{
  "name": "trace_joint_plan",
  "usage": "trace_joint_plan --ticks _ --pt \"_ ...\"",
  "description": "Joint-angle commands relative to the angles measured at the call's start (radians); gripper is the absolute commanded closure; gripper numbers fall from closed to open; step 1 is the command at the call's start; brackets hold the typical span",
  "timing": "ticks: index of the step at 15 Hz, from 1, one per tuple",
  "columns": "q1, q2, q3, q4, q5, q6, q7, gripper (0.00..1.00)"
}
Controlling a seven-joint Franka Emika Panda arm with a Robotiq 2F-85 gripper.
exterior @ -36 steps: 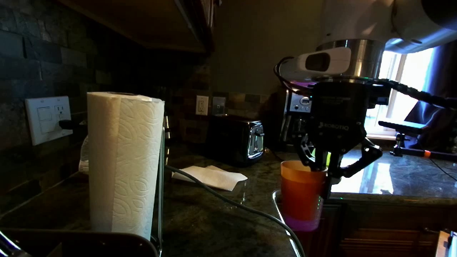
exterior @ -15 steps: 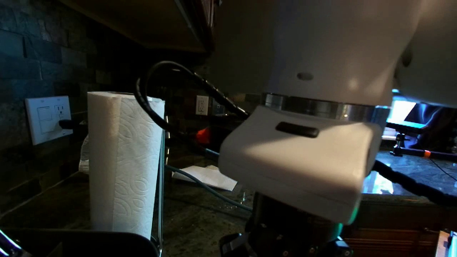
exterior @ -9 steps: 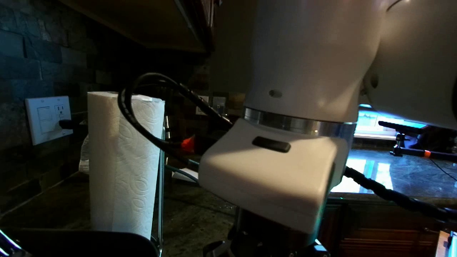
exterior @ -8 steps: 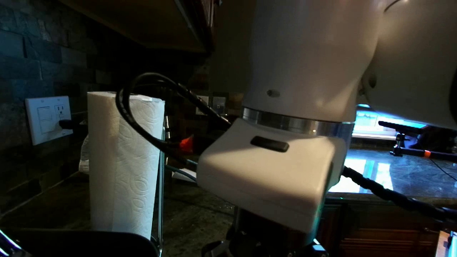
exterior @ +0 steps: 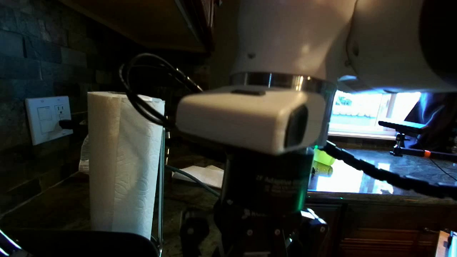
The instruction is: Move the stacked cups to the left.
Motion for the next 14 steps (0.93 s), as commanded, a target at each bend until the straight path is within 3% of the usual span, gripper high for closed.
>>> trace_joint_plan --ticks 1,2,3,14 --pt "-0.034 -0.156 0.007 -0.023 0.074 -0.087 0.063 0.09" --pt "-0.044 -0.193 -0.003 -0.035 0.060 -0.101 0.125 0.01" --pt "-0.055 -0.247 -0.014 -0.051 0.045 -0.125 0.160 0.00" --pt "-0.128 -0.840 -0.229 -0.377 0.043 -0.522 0.452 0.00"
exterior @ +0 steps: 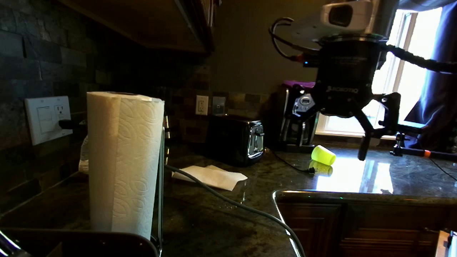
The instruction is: Move the stacked cups to the left.
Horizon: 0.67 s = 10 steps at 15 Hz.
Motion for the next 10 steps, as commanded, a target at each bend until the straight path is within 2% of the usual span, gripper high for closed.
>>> trace_joint_plan --ticks 1,2,3,4,6,10 --pt "-0.023 -0.250 -0.061 -0.152 -0.003 -0.130 0.106 0.00" --pt "-0.034 -0.304 -0.080 -0.170 -0.005 -0.177 0.137 0.00" --pt "-0.057 -0.309 -0.099 -0.089 -0.016 -0.276 0.172 0.00" --pt "-0.021 -0.205 -0.087 -0.099 -0.014 -0.176 0.122 0.00" --pt "-0.042 -0.272 -0.110 -0.081 -0.015 -0.251 0.148 0.00" --pt "-0.044 -0.300 -0.111 -0.082 -0.015 -0.256 0.164 0.00"
